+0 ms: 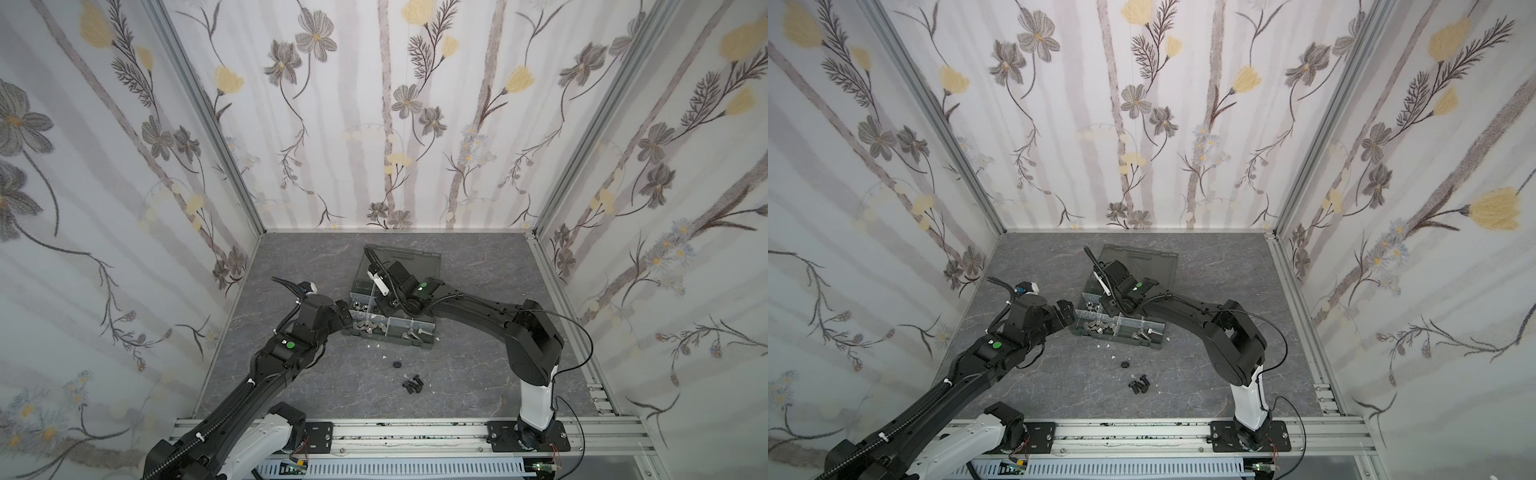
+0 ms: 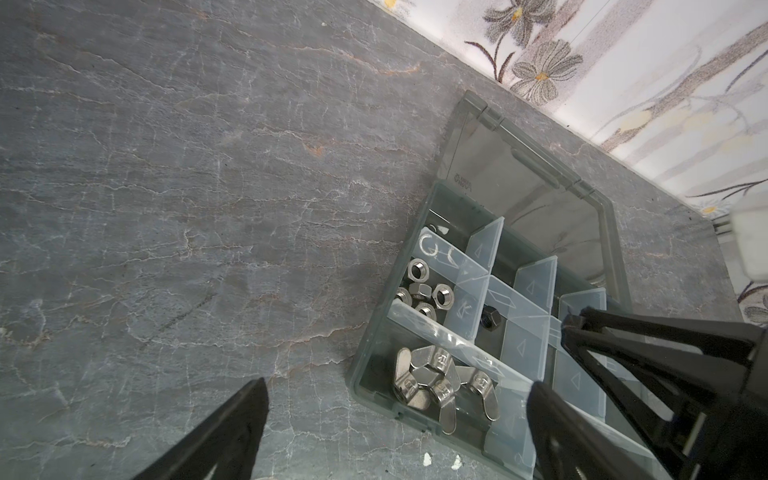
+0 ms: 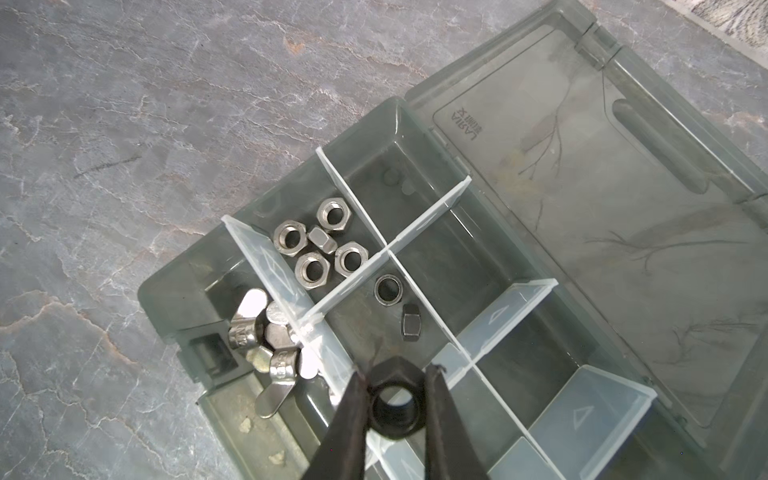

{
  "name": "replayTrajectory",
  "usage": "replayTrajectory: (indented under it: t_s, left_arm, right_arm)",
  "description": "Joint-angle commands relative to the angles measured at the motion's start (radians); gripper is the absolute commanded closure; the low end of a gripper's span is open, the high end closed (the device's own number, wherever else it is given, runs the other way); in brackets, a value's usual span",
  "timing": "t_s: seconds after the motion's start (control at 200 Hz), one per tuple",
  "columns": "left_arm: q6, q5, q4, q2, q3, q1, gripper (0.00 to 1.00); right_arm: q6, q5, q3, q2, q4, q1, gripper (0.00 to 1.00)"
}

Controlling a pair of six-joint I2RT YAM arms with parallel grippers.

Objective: Sort the screws and nuts into containers
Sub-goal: 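Carry the black hex nut into the middle compartment and open the right gripper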

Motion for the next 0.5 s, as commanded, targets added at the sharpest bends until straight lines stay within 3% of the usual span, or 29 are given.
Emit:
replayTrajectory:
  t_s: [0.0, 0.38, 0.495]
  left_arm:
    - [-0.014, 0.013, 0.03, -0.002, -0.007, 0.0, 0.0]
    - [-0.012, 0.026, 0.045, -0.011, -0.009, 0.0, 0.0]
    - [-0.015, 0.029, 0.047, -0.011, -0.011, 0.0, 0.0]
  right_arm:
    - [0.02, -0.022, 0.011, 0.015, 0.028, -0.007, 0.83]
    - [0.032, -0.052, 0.012, 0.032, 0.045, -0.009, 0.8]
    - [0.034, -0.053, 0.012, 0.033, 0.045, -0.009, 0.71]
